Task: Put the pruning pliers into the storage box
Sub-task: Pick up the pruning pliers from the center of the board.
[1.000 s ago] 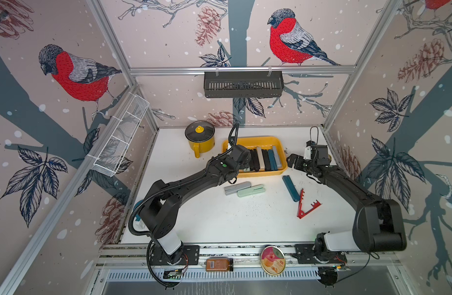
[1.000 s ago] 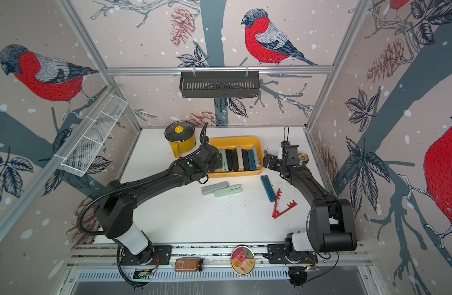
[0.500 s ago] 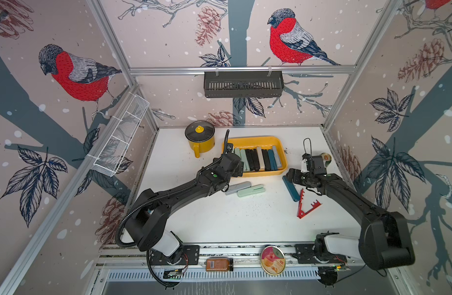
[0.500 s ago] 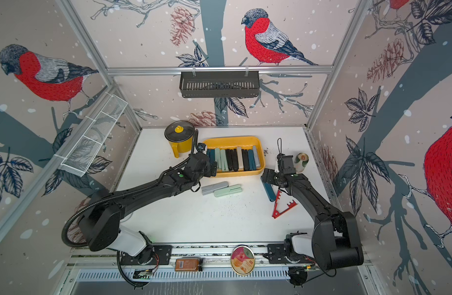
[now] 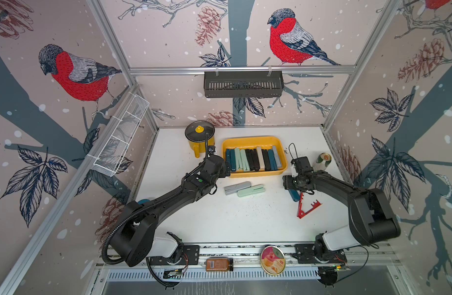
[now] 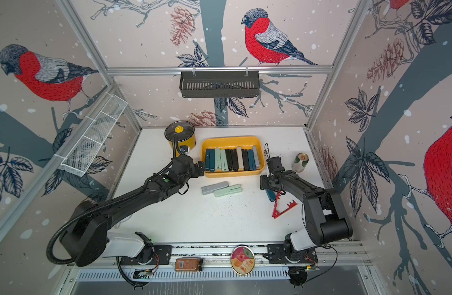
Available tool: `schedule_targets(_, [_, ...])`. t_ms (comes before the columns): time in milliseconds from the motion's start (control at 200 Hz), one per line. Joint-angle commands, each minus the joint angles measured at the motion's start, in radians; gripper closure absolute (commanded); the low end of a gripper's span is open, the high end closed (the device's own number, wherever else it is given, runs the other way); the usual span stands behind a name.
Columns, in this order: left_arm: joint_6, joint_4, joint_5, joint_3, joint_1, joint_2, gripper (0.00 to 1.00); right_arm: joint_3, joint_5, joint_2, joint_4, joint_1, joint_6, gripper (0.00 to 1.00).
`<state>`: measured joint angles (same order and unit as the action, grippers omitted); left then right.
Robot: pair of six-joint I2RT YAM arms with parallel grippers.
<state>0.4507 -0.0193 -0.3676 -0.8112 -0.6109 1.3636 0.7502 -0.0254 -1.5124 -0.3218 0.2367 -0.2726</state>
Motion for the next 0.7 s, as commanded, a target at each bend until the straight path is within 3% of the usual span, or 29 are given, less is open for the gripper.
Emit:
schedule_targets(0, [0.031,-0.056,0.000,0.002,0.009,-0.009,0.03,0.007,0.044,-0.022,-0.016,0.010,0.009,0.34])
schedule_targets(505, [0.068,-0.062,-0.004,0.041,0.033,-0.045,0.03,0.003,0.027,-0.042,0.010,0.023,0.010,0.41])
schedule_targets(690, [0.074,-0.061,-0.002,0.053,0.045,-0.056,0.03,0.002,0.005,-0.044,0.019,0.024,0.009,0.50])
